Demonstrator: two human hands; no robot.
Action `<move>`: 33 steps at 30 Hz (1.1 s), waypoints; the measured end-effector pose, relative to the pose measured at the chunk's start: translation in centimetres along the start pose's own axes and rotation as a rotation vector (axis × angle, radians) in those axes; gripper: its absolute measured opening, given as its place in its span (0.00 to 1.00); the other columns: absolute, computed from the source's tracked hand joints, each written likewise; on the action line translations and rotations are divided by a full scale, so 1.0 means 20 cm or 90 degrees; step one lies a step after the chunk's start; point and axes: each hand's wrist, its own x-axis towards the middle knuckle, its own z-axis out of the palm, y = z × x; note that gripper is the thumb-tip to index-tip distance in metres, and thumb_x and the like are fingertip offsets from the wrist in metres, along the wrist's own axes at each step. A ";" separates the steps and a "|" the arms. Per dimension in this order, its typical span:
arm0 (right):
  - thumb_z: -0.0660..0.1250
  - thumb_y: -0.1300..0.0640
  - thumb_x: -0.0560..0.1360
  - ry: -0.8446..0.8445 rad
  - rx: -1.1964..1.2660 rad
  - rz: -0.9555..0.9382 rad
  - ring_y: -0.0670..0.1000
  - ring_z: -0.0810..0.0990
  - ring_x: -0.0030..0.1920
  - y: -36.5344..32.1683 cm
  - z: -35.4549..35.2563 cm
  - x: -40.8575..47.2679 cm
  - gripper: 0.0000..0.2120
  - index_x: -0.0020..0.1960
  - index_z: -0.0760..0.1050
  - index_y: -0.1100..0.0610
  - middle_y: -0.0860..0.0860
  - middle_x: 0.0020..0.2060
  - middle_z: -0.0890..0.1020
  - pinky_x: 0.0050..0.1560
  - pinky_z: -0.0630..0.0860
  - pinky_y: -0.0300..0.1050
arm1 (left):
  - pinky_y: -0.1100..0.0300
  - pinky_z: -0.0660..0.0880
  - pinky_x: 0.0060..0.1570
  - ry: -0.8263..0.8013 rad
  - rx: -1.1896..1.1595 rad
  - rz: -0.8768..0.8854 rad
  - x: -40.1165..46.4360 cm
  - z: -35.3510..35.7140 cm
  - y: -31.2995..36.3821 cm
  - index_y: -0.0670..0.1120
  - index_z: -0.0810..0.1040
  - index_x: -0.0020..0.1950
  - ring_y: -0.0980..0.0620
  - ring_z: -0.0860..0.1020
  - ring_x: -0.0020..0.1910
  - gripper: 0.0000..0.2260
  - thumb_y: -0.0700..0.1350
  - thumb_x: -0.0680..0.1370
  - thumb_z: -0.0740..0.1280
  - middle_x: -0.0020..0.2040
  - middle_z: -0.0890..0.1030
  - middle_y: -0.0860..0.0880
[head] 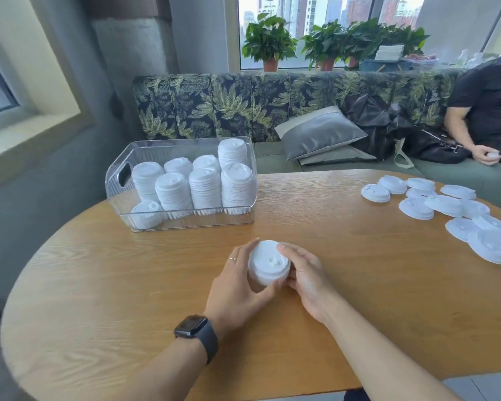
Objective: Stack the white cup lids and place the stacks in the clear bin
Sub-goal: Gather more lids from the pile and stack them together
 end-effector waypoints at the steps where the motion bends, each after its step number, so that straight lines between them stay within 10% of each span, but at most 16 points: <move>1: 0.72 0.53 0.79 -0.017 -0.013 0.000 0.57 0.80 0.41 0.01 0.06 0.01 0.13 0.60 0.82 0.59 0.55 0.45 0.85 0.41 0.77 0.49 | 0.59 0.75 0.61 0.008 0.016 -0.004 -0.01 -0.05 -0.04 0.61 0.61 0.78 0.65 0.70 0.69 0.39 0.71 0.71 0.69 0.72 0.68 0.66; 10: 0.70 0.54 0.80 -0.160 -0.072 0.016 0.52 0.85 0.43 0.11 0.51 0.11 0.12 0.62 0.81 0.56 0.54 0.48 0.87 0.42 0.81 0.45 | 0.68 0.70 0.56 0.010 0.125 -0.033 -0.05 -0.48 -0.34 0.62 0.58 0.79 0.62 0.72 0.66 0.39 0.66 0.71 0.72 0.72 0.68 0.62; 33: 0.71 0.56 0.79 -0.229 0.032 0.066 0.52 0.85 0.50 0.19 0.80 0.28 0.14 0.62 0.83 0.59 0.58 0.54 0.86 0.43 0.81 0.45 | 0.54 0.75 0.62 -0.079 0.185 0.003 0.08 -0.78 -0.55 0.60 0.56 0.79 0.56 0.74 0.66 0.39 0.68 0.73 0.70 0.73 0.68 0.60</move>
